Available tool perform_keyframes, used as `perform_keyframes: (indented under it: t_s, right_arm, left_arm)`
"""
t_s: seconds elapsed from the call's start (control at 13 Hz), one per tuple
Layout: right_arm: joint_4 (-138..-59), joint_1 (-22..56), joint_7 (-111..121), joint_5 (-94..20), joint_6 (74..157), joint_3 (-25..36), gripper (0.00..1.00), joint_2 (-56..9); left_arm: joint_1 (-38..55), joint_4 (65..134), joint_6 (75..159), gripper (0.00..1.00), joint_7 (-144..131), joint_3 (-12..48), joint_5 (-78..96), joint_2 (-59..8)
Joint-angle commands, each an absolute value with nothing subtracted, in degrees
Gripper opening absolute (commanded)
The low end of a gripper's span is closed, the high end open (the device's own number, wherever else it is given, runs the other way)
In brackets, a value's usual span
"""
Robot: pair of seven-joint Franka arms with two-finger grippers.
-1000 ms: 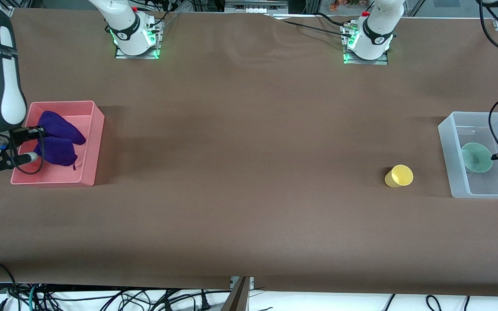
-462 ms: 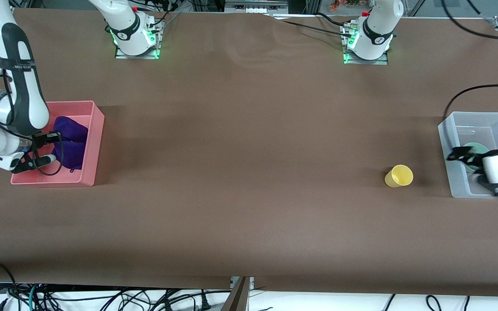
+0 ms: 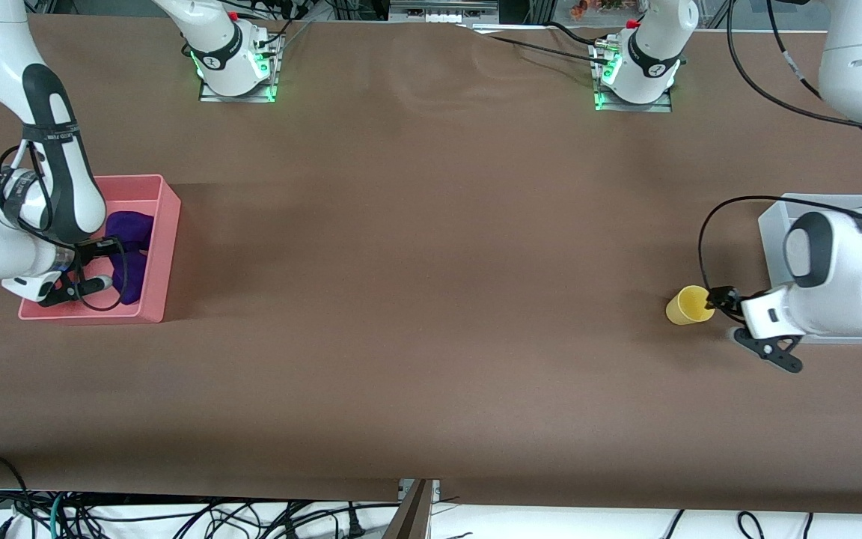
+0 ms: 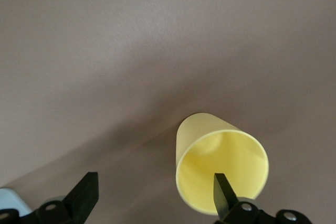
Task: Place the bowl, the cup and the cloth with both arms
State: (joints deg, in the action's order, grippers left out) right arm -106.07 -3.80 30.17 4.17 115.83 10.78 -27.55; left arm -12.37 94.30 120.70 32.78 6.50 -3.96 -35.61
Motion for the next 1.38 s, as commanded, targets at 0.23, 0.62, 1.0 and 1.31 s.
perform_keyframes:
  t_s: [0.23,0.62,1.0,1.31]
  right_arm:
    - [-85.04,-3.69,24.19,1.67,86.62,6.61,1.0,-21.8]
    - [-76.91,-3.69,15.3,2.55,75.6,-2.63,1.0,-12.68]
    - [-73.56,-3.78,16.17,3.35,74.44,-2.46,1.0,-7.93]
    - [-73.92,-3.34,15.39,4.83,74.1,-2.55,1.0,-7.74]
  left_arm:
    - [-12.04,99.76,124.45,0.0,30.67,6.42,-3.69,-33.93]
    - [-12.13,98.01,119.73,0.0,31.29,6.5,-4.22,-29.37]
    - [-13.44,85.18,102.67,0.0,43.73,2.13,-8.49,-27.6]
    - [-16.59,85.6,103.18,0.0,57.37,-2.81,-14.33,-27.51]
